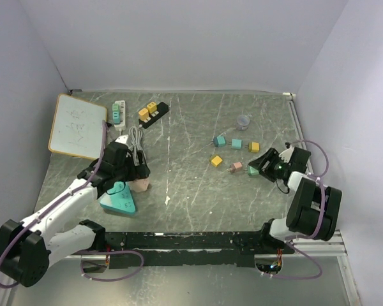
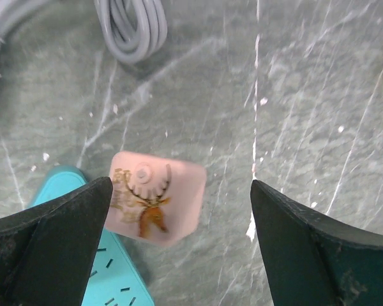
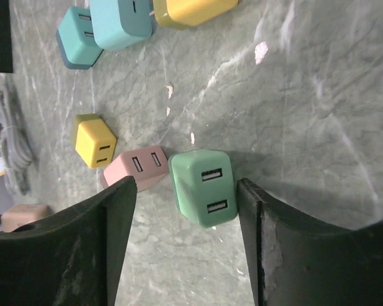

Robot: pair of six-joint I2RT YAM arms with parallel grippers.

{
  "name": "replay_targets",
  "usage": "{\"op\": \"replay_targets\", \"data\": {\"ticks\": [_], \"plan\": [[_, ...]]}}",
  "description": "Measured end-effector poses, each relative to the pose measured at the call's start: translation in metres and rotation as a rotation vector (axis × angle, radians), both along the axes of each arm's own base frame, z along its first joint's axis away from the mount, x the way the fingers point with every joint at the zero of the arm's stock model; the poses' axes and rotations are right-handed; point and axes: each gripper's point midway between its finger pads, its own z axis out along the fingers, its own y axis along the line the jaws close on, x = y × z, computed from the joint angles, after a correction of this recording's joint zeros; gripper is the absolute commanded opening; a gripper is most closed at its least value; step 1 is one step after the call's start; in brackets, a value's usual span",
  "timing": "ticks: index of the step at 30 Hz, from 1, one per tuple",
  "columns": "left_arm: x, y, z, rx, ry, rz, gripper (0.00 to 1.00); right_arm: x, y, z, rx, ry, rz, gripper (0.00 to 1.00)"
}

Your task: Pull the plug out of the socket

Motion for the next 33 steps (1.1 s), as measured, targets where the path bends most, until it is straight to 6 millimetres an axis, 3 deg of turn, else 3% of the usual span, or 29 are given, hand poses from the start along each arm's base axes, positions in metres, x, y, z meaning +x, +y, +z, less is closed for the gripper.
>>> {"op": "replay_targets", "data": {"ticks": [7,12,14,20,28,33], "plan": [[0.037,0.008,0.058,0.029,-0.178,0.074,0.99,0.004,-0.021,0.019,-0.141,-0.043,-0.069,0.76],[0.094,0.000,0.102,0.041,-0.322,0.121,0.99,0.006,-0.026,0.038,-0.195,-0.110,-0.086,0.77],[0.121,-0.004,0.108,0.047,-0.357,0.133,0.99,0.005,-0.026,0.046,-0.206,-0.143,-0.082,0.77],[0.220,-0.010,0.105,0.105,-0.410,0.124,0.98,0.001,-0.019,0.046,-0.195,-0.155,-0.060,0.77],[0.318,-0.020,0.068,0.193,-0.447,-0.053,0.94,-0.004,-0.010,0.051,-0.174,-0.186,-0.026,0.76],[0.352,-0.026,0.032,0.267,-0.415,-0.151,0.88,-0.003,-0.007,0.056,-0.169,-0.215,-0.010,0.75]]}}
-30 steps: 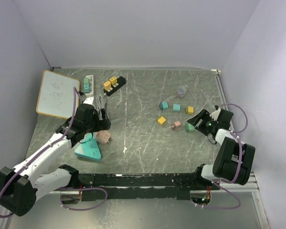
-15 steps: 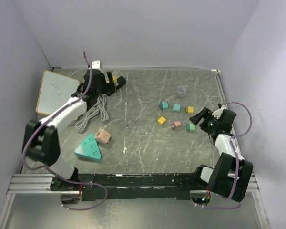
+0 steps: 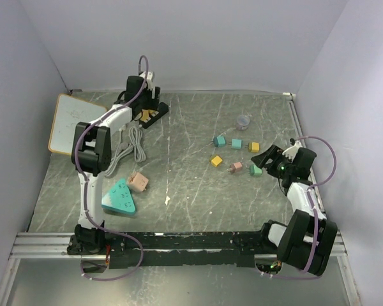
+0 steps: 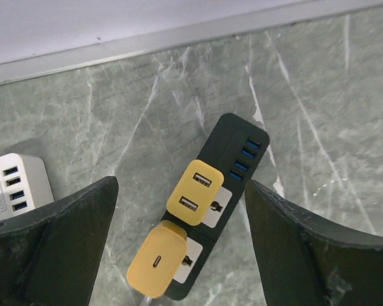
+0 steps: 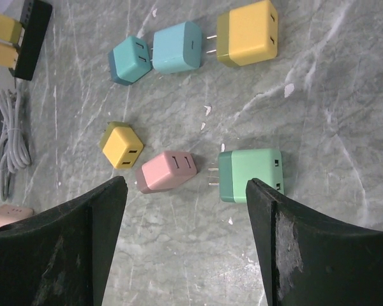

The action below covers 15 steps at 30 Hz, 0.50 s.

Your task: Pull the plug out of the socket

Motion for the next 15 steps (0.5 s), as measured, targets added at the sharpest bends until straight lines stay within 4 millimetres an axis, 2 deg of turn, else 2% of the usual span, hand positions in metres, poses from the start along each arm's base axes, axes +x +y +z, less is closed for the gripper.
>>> {"op": "replay_targets", "data": {"ticks": [2,5,8,15], "plan": [[0.004,0.001,-0.013,0.022,0.027,-0.014,0.85,0.001,0.001,0.002,0.002,-0.009,0.006,0.74],[-0.002,-0.003,-0.032,0.022,0.088,-0.053,0.84,0.002,0.003,0.003,0.007,-0.023,0.020,0.74],[-0.011,-0.010,-0.041,-0.006,0.129,-0.091,0.75,0.002,0.005,0.004,0.013,-0.028,0.029,0.74],[-0.020,-0.023,-0.040,-0.127,0.151,-0.153,0.68,0.003,0.011,0.006,0.020,-0.040,0.053,0.73]]}}
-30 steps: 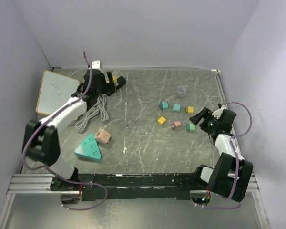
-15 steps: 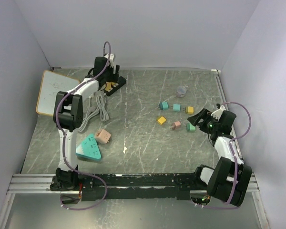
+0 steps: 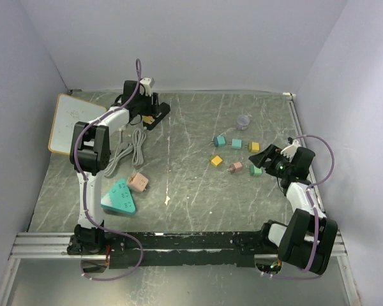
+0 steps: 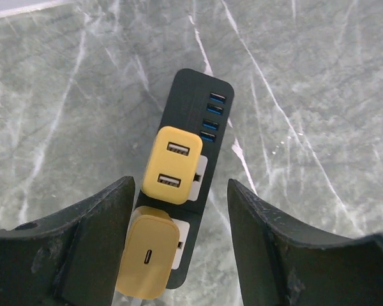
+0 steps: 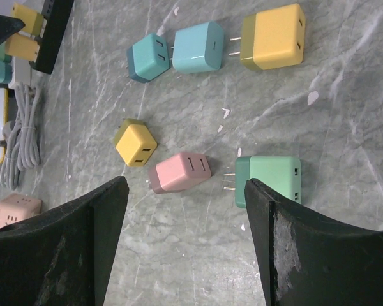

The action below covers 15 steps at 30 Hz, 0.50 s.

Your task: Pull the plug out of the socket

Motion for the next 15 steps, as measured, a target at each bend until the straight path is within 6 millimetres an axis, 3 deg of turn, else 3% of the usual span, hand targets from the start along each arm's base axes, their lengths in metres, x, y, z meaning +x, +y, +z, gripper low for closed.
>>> {"op": "replay_targets", "data": {"ticks": [7,15], "plan": [[-0.043,-0.021,-0.022,-0.054,0.115,-0.052,0.66,0.000,0.005,0.000,-0.001,-0.003,0.018,0.74],[-0.107,-0.069,-0.032,-0.034,0.208,-0.167,0.63,0.000,0.013,0.000,-0.003,-0.006,0.044,0.73]]}}
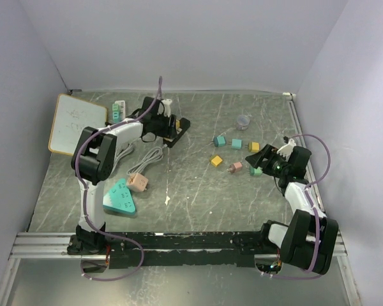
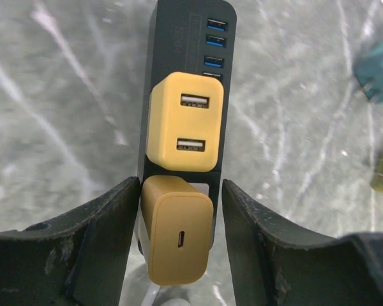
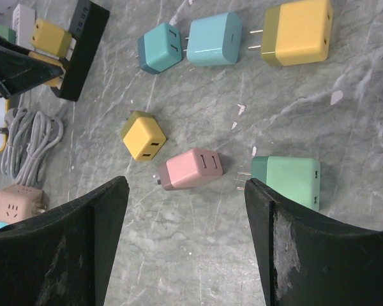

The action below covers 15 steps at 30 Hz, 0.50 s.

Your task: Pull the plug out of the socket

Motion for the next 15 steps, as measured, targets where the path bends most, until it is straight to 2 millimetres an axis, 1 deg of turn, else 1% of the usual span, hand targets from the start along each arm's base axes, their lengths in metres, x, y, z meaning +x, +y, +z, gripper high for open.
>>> {"op": "replay_targets", "data": {"ticks": [2,6,10,12,15], "plan": [[-0.015,-0.014,0.002,0.009,0.008,-0.040,0.61,0.000,0.002,0.000,-0.002,0.000,0.006,0.73],[-0.040,-0.025,0.006,0.024,0.018,-0.087,0.56,-0.001,0.008,-0.001,-0.007,0.000,0.025,0.73],[-0.070,-0.023,0.009,0.032,0.037,-0.111,0.52,-0.001,0.016,-0.002,-0.020,0.002,0.050,0.73],[-0.082,-0.020,0.009,0.031,0.048,-0.113,0.50,-0.001,0.022,-0.003,-0.027,0.004,0.065,0.73],[-0.104,-0.022,0.006,0.024,0.074,-0.125,0.45,-0.002,0.033,-0.007,-0.050,0.013,0.097,0.73]]}}
